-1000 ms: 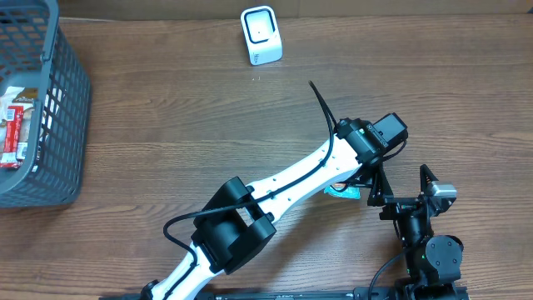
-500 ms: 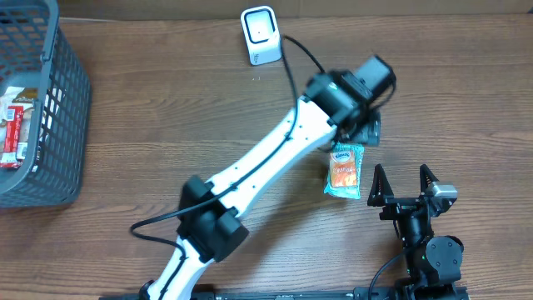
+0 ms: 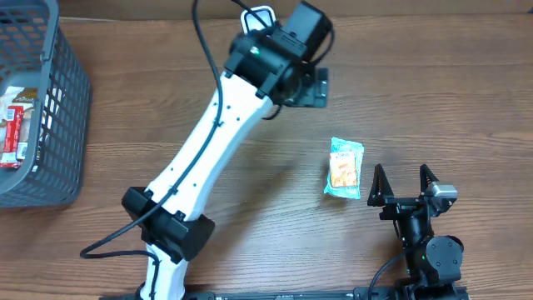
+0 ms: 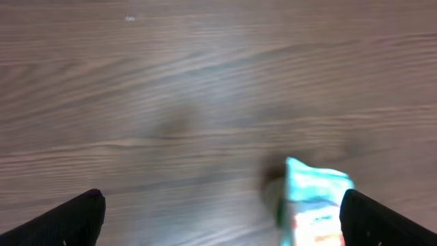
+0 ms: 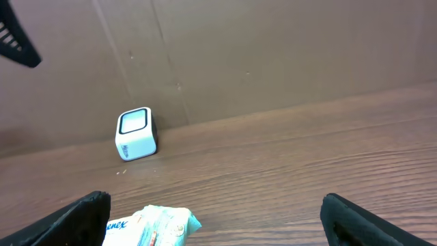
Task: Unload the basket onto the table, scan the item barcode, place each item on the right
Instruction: 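Release the packet onto the table beside the right gripper, then move the left gripper back into the grey basket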
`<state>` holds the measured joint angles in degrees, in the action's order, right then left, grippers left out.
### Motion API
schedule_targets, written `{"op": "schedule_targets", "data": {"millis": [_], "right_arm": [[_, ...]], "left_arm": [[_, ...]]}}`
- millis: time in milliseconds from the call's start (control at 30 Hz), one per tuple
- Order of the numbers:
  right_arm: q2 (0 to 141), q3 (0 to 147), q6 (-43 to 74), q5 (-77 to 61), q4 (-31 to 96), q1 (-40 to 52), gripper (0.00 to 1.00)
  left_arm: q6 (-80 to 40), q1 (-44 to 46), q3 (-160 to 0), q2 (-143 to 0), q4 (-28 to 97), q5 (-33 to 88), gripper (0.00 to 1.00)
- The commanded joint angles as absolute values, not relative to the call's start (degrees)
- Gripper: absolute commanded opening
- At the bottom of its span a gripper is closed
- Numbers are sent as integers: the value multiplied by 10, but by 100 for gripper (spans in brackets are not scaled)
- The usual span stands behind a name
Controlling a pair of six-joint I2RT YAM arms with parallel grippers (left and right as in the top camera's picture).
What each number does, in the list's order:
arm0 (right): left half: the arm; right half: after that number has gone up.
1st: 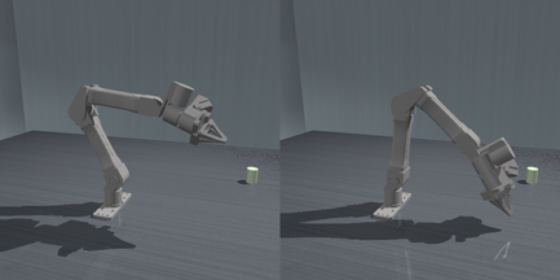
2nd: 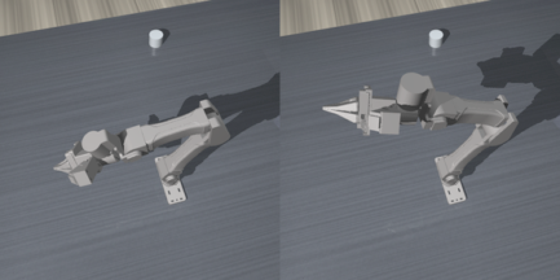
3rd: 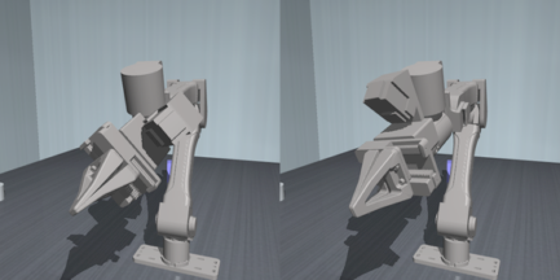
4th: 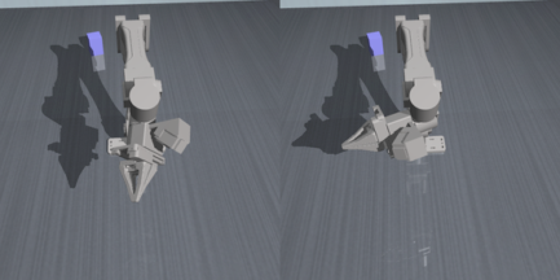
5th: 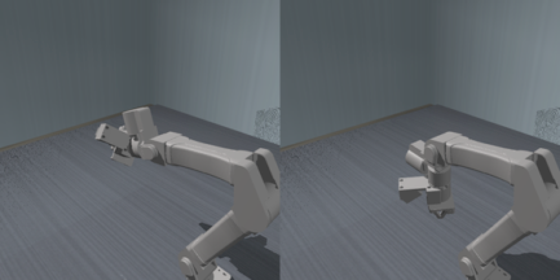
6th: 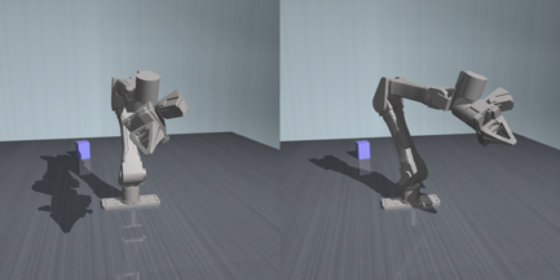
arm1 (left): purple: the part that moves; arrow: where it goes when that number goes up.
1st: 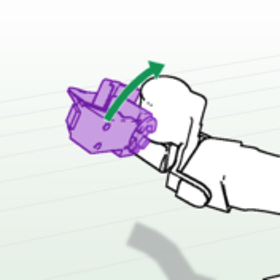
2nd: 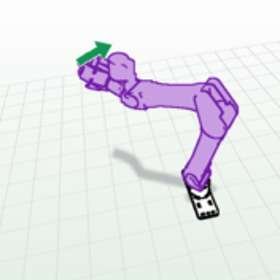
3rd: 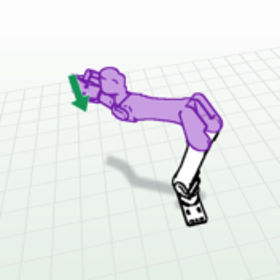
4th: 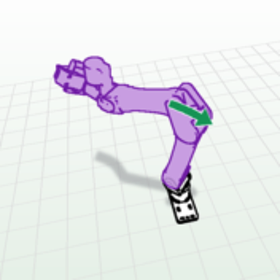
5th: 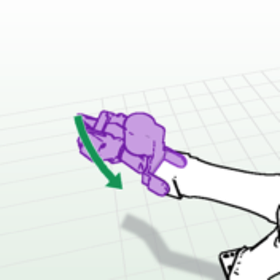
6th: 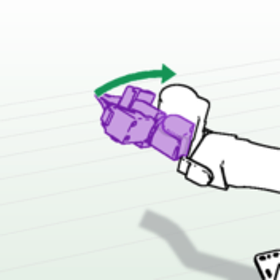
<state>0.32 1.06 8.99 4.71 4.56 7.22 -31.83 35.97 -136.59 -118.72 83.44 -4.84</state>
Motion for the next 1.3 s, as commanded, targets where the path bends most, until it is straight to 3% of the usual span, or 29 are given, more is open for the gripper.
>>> {"op": "schedule_targets", "data": {"millis": [0,533,1100,1267], "right_arm": [[2,5,88,50,43,70,100],[2,5,88,50,43,70,100],[2,5,88,50,43,70,100],[2,5,88,50,43,70,100]], "left_arm": [[-283,338,-1373,-1177,845,-65,100],[-246,243,-1374,-1084,827,-123,100],[-63,57,-1374,-971,768,-277,100],[-64,4,-1373,-971,767,-270,100]]}}
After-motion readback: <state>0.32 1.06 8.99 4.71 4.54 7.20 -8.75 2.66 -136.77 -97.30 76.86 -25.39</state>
